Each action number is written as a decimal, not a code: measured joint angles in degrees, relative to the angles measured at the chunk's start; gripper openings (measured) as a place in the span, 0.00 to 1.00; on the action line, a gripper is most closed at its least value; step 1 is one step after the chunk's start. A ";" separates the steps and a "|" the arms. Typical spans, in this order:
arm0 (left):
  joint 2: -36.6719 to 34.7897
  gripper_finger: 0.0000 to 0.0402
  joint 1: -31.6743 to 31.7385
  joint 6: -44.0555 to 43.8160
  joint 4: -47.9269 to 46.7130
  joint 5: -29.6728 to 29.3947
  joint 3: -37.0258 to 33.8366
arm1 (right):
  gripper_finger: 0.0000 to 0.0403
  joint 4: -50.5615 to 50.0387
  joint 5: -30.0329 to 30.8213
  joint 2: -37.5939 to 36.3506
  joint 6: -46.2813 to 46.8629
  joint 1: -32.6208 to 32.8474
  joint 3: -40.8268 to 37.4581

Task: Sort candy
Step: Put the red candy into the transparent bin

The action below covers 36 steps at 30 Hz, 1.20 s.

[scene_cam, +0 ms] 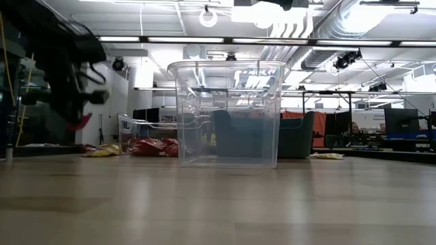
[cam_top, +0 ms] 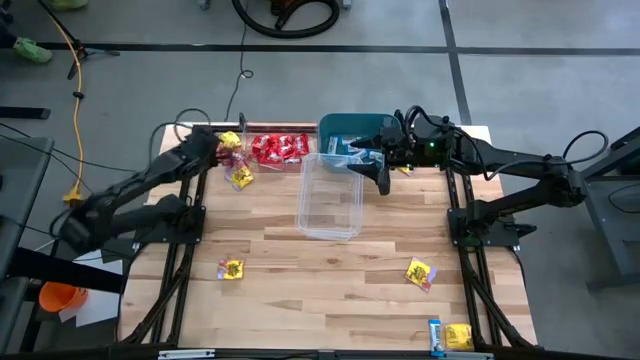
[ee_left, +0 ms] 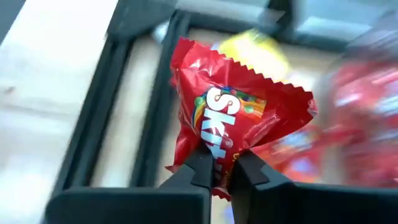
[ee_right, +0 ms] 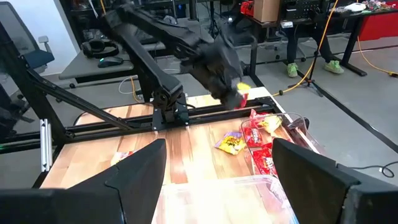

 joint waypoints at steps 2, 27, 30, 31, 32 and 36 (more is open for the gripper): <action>-5.83 0.02 -0.85 0.41 1.97 1.27 0.00 | 0.72 0.02 0.00 0.00 -0.04 0.00 0.00; -4.37 0.02 -32.92 16.40 64.85 39.50 3.34 | 0.72 7.84 -9.78 -0.02 5.15 0.02 0.00; -0.24 0.02 -36.23 21.55 64.30 38.26 5.62 | 0.72 7.39 -9.75 -0.02 6.13 0.02 0.00; 0.79 0.02 -36.78 22.81 64.13 38.10 6.25 | 0.72 7.40 -9.75 -0.02 6.13 0.02 -0.01; 1.71 0.02 -37.17 23.69 64.14 37.96 6.95 | 0.72 7.41 -9.75 -0.02 6.13 0.02 0.00; 3.89 0.02 -37.99 24.14 64.37 37.83 8.61 | 0.72 7.41 -9.77 -0.02 6.12 0.02 0.00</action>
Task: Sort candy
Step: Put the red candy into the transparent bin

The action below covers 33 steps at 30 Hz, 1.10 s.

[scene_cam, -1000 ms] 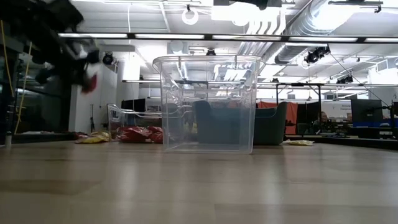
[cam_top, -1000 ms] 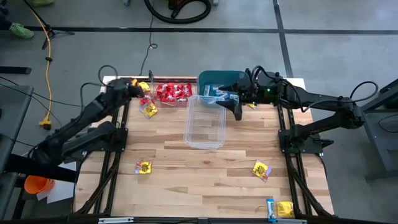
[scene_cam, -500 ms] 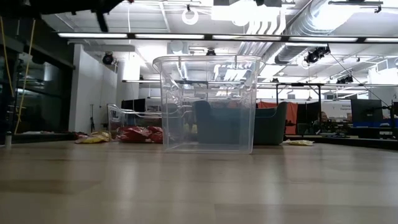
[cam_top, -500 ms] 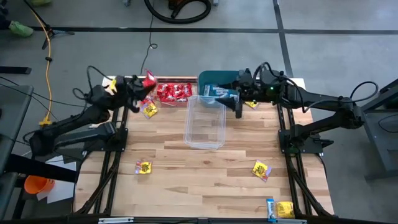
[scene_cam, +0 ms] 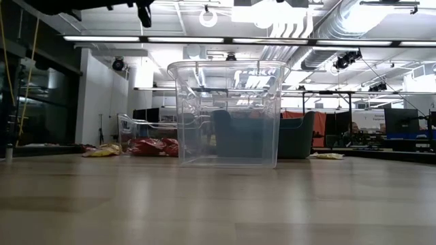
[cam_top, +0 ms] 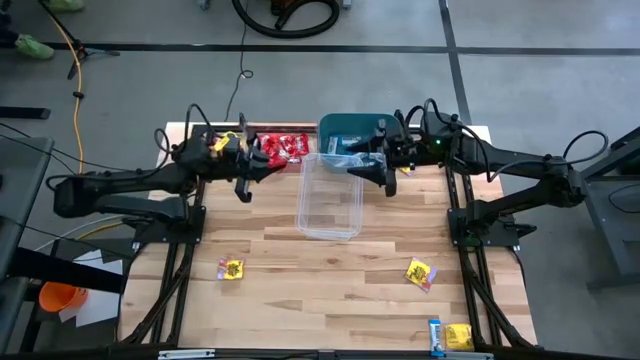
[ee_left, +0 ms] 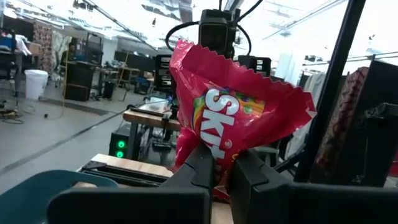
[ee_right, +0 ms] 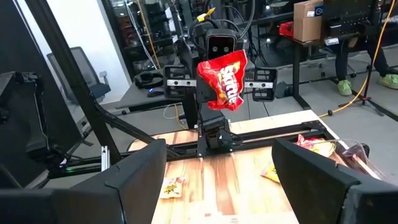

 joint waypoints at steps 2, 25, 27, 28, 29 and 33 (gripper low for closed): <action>0.24 0.01 -0.14 0.06 -0.08 0.02 0.20 | 0.72 0.00 0.00 0.00 0.00 0.00 0.00; 16.83 0.04 22.10 -8.20 -45.04 -12.03 26.02 | 0.72 0.00 0.81 0.00 0.02 0.00 0.00; 20.88 0.06 24.33 -4.67 -50.61 -12.67 29.25 | 0.72 0.00 0.91 0.00 0.13 0.00 0.00; 22.91 0.07 25.25 -3.81 -53.05 -13.27 29.89 | 0.72 0.00 0.92 0.00 0.13 0.00 0.00; 24.76 0.09 25.97 -3.48 -55.19 -13.62 29.92 | 0.72 0.00 0.92 0.00 0.13 0.00 0.00; 31.10 0.17 27.50 -4.08 -60.95 -15.48 29.90 | 0.72 -0.01 0.96 0.00 0.38 0.00 0.00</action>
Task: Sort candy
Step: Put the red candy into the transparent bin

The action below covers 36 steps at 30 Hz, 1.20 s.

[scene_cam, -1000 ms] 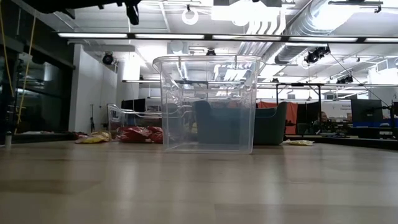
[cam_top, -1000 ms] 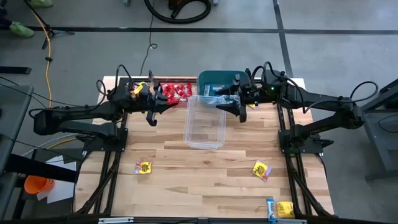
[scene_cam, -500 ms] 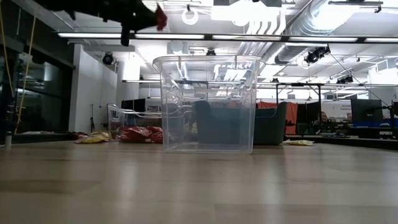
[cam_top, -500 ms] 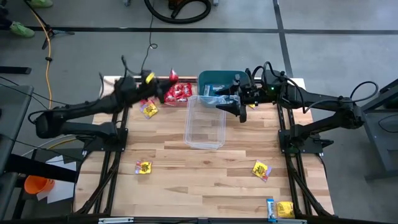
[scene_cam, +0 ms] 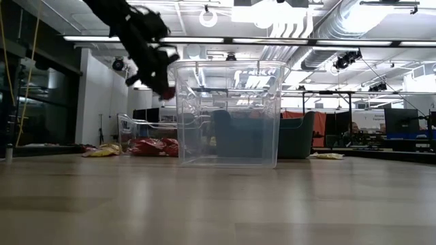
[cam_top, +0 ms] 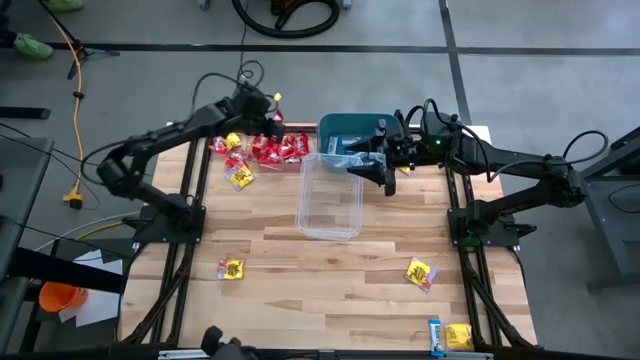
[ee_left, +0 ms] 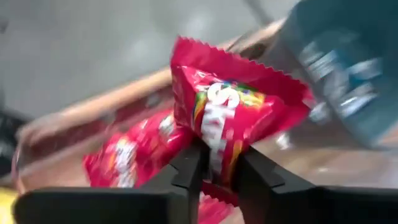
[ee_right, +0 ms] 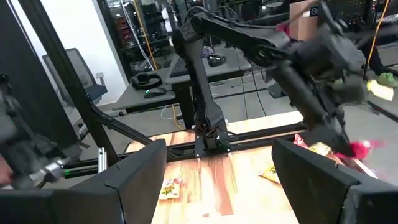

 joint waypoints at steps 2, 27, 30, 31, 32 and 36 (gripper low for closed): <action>2.89 0.23 0.18 -0.56 -2.57 -0.94 0.01 | 0.72 0.00 0.36 0.00 1.15 0.00 0.00; -17.48 0.50 2.90 -9.37 -17.54 -22.22 -5.76 | 0.72 -1.55 0.90 0.02 -0.85 -0.02 -0.01; -20.66 0.50 3.47 -12.78 -18.23 -22.38 -12.36 | 0.72 -1.55 0.90 0.02 -0.86 -0.02 0.00; -21.32 0.50 3.69 -13.56 -18.12 -21.70 -14.46 | 0.72 -1.55 0.90 0.02 -0.86 -0.02 0.00; -21.66 0.50 3.91 -13.85 -17.73 -20.55 -16.45 | 0.72 -1.55 0.90 0.02 -0.85 -0.02 0.00; -20.60 0.50 6.05 -8.90 -16.71 -12.66 -21.67 | 0.72 -1.55 0.90 0.02 -0.86 -0.02 0.00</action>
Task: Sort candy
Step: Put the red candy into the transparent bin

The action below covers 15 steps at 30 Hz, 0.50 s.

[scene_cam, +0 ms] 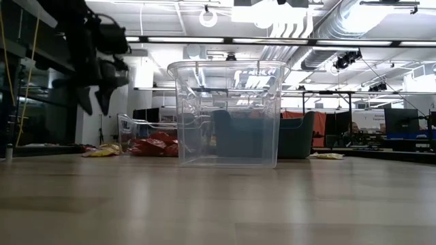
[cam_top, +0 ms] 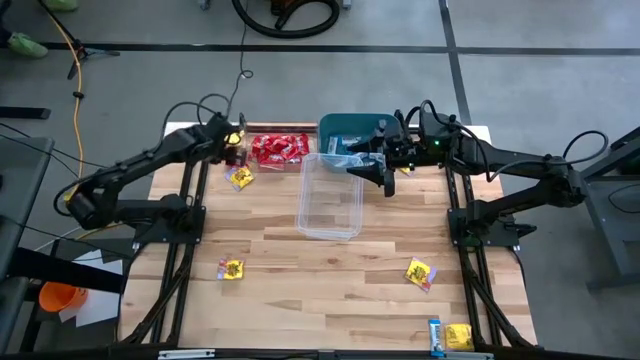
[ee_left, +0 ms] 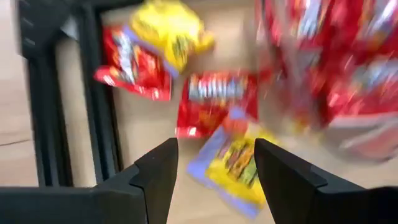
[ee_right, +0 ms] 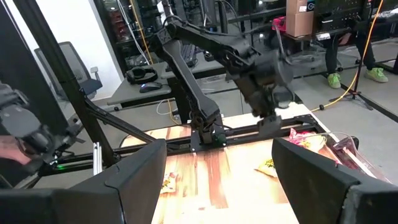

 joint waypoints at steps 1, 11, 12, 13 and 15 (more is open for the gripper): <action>0.74 0.50 0.75 2.02 0.04 1.16 -0.66 | 0.72 0.00 0.00 0.00 0.00 0.00 0.00; 5.16 0.50 2.09 11.86 0.19 3.98 -1.80 | 0.72 0.03 0.06 0.00 0.48 0.00 -0.01; 5.12 0.50 2.09 12.31 0.86 4.34 -1.78 | 0.72 0.03 0.04 0.00 0.48 0.00 0.00; 5.18 0.50 1.85 12.45 1.50 4.49 -1.78 | 0.72 0.02 0.04 0.00 0.52 0.00 -0.02; 5.09 0.50 0.76 11.37 3.32 3.89 -2.16 | 0.72 0.02 0.04 0.00 0.54 0.00 -0.01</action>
